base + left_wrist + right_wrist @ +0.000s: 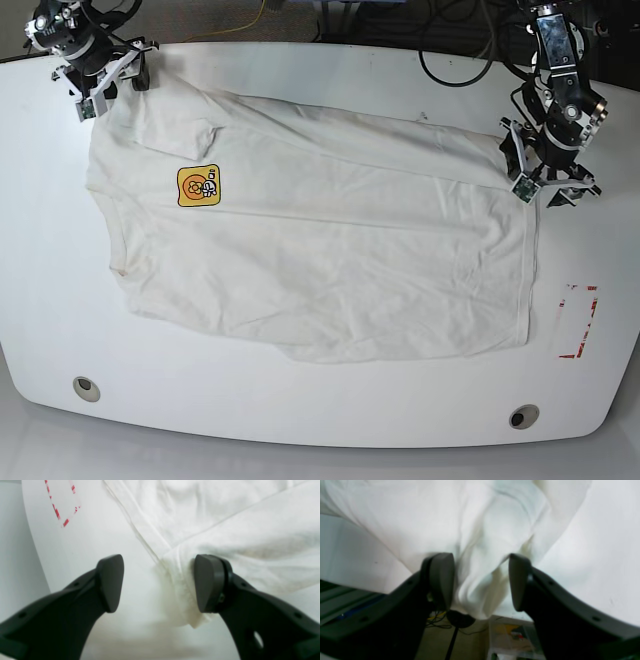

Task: Layout the t-shirt on the table in an organized manner, then fold the t-shirt properly
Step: 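Open both grippers and reposition them at the shirt's collar edge, then grasp the shirt edge with both grippers and tug it taut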

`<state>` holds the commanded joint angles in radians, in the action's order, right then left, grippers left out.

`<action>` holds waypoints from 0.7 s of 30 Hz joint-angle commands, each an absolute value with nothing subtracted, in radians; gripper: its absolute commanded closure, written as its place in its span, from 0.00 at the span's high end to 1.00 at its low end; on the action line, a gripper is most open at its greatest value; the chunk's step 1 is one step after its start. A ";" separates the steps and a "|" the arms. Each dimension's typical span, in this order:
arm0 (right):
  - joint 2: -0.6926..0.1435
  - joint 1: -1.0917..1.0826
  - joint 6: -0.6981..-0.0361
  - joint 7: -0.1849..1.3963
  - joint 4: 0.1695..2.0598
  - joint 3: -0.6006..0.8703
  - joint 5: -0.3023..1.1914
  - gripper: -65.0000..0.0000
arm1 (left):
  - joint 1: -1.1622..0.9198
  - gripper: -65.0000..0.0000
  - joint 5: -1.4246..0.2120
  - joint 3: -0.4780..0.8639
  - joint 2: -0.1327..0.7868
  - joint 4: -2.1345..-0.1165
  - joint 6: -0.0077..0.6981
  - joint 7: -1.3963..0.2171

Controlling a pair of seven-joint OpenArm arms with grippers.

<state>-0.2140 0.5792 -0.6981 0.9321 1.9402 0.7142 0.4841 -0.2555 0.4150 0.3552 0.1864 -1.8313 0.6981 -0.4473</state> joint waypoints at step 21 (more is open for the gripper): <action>-0.220 0.490 -0.698 0.935 1.891 0.714 0.478 0.50 | -0.257 0.64 0.415 0.355 0.189 -1.827 0.698 -0.447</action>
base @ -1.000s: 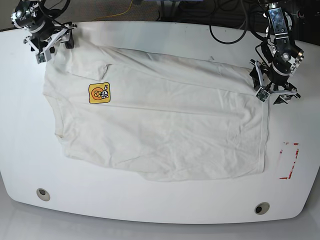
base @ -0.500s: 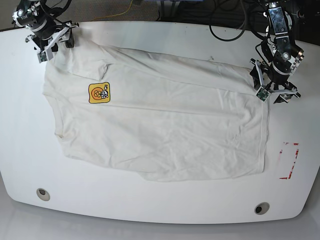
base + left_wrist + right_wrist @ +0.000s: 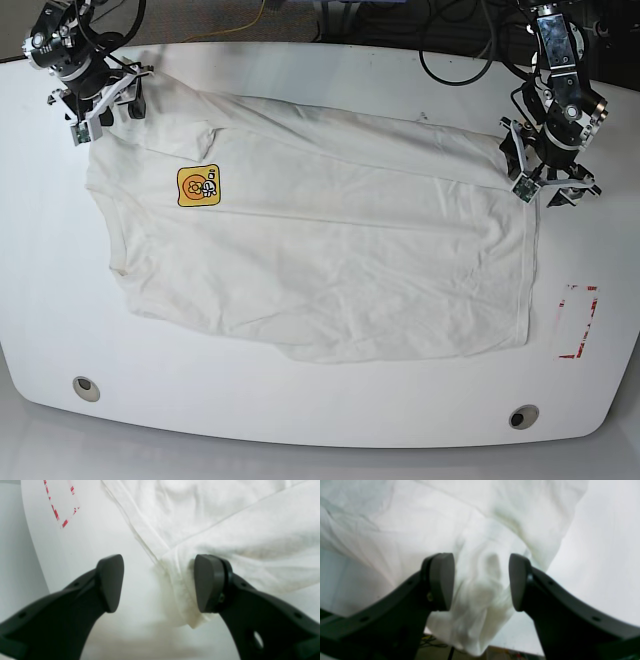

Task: Layout the t-shirt on the table in an organized manner, then fold the t-shirt properly
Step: 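Grasp the shirt edge with both grippers and tug it taut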

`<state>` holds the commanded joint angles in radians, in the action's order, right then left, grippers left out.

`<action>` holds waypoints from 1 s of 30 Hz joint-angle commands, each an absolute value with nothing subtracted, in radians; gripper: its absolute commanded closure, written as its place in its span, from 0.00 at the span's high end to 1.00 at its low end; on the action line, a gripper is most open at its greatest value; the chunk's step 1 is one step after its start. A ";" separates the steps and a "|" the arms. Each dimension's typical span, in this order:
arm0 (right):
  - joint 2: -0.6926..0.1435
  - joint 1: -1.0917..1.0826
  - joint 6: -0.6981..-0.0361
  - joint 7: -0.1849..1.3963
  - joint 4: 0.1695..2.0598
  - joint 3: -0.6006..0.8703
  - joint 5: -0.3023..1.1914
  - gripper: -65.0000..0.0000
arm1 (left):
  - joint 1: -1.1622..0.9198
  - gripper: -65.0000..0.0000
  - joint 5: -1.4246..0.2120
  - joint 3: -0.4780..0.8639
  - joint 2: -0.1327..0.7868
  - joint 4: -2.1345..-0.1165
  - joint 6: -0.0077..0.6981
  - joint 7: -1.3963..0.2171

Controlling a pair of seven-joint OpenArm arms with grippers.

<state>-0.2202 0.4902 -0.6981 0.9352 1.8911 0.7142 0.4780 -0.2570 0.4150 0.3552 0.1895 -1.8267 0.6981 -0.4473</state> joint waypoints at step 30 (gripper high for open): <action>-0.220 0.509 -0.698 0.935 1.848 0.719 0.479 0.01 | -0.252 0.64 0.412 0.515 0.183 -1.870 0.698 -0.447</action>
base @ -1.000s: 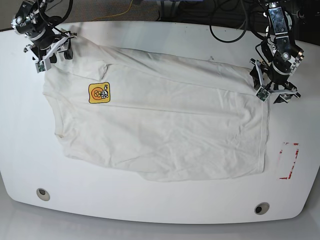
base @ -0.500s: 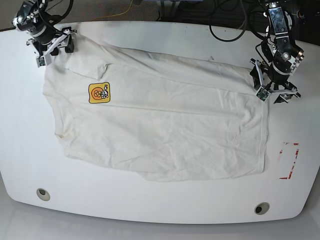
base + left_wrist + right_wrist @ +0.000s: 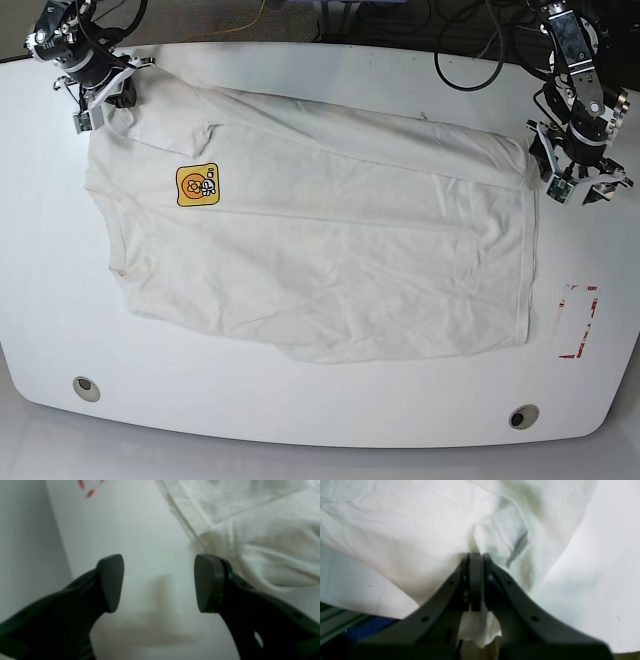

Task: Layout the t-shirt on the table in an organized manner, then fold the t-shirt properly
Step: 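Grasp the shirt edge with both grippers and tug it taut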

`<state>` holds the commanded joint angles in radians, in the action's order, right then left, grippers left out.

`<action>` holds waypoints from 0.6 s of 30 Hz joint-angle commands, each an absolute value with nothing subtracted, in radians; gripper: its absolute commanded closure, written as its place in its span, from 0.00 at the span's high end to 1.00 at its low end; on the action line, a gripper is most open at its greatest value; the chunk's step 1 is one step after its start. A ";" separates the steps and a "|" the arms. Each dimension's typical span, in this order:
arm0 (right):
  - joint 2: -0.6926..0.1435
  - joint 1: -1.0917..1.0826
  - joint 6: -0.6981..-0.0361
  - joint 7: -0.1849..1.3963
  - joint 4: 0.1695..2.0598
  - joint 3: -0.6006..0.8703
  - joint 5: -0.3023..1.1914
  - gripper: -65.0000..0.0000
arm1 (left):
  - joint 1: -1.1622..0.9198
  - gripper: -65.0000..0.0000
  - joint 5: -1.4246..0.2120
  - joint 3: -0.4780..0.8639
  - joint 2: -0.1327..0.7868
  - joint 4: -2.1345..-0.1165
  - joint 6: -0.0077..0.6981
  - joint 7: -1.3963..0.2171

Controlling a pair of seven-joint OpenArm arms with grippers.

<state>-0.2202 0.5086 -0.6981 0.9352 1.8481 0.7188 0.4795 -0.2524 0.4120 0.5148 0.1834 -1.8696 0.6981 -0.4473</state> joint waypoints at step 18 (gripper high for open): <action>-0.217 0.509 -0.698 0.935 1.850 0.714 0.479 0.00 | -0.254 0.64 0.071 0.624 0.162 -1.867 0.698 -0.605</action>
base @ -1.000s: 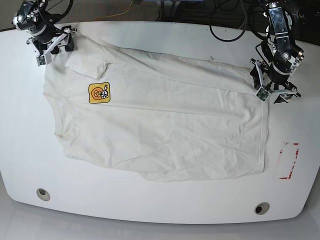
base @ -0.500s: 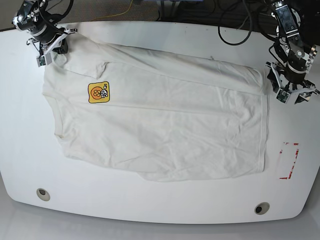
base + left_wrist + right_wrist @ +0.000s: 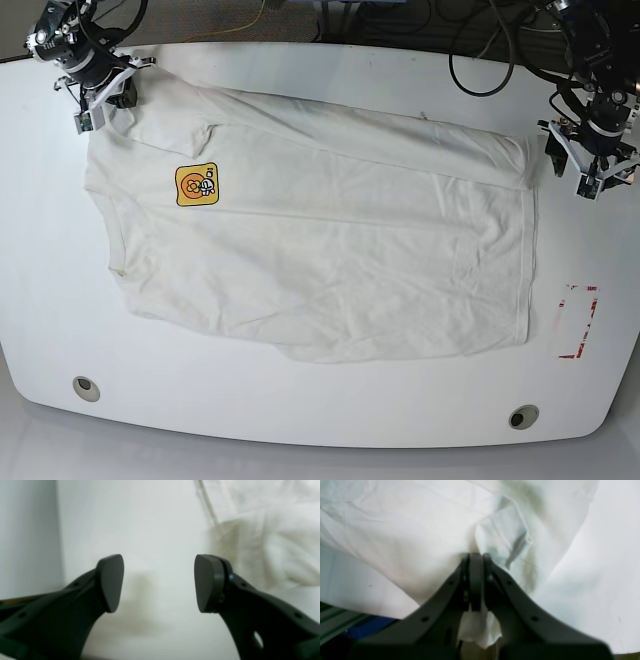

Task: Layout the t-shirt on the table in an organized manner, then fold the t-shirt properly
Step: 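Grasp the shirt edge with both grippers and tug it taut, then close both grippers firmly on the shirt edge fabric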

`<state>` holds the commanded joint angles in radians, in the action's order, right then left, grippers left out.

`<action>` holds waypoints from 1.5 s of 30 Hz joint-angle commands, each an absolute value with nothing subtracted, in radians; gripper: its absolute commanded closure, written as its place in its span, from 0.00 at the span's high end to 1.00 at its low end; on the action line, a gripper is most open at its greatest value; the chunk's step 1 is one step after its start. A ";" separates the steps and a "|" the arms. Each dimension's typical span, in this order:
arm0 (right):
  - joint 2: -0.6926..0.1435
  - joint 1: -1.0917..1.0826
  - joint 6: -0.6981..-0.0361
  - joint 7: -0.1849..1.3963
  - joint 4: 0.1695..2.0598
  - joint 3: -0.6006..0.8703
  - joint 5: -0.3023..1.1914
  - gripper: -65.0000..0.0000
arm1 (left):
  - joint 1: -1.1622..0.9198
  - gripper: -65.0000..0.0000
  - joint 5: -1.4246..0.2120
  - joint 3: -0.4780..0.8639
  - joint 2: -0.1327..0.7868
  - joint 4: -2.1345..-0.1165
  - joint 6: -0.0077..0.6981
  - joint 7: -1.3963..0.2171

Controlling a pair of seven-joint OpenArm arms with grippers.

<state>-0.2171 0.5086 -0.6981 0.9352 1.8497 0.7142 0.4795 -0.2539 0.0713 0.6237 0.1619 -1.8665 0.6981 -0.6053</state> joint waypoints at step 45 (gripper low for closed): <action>-0.214 0.506 -0.698 0.935 1.850 0.713 0.483 0.00 | -0.257 0.64 -0.048 0.506 0.096 -1.750 0.698 -0.634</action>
<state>-0.2140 0.5056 -0.6981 0.9352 1.8497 0.7127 0.4826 -0.2570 -0.0483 0.5056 0.0959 -1.7499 0.6981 -0.6345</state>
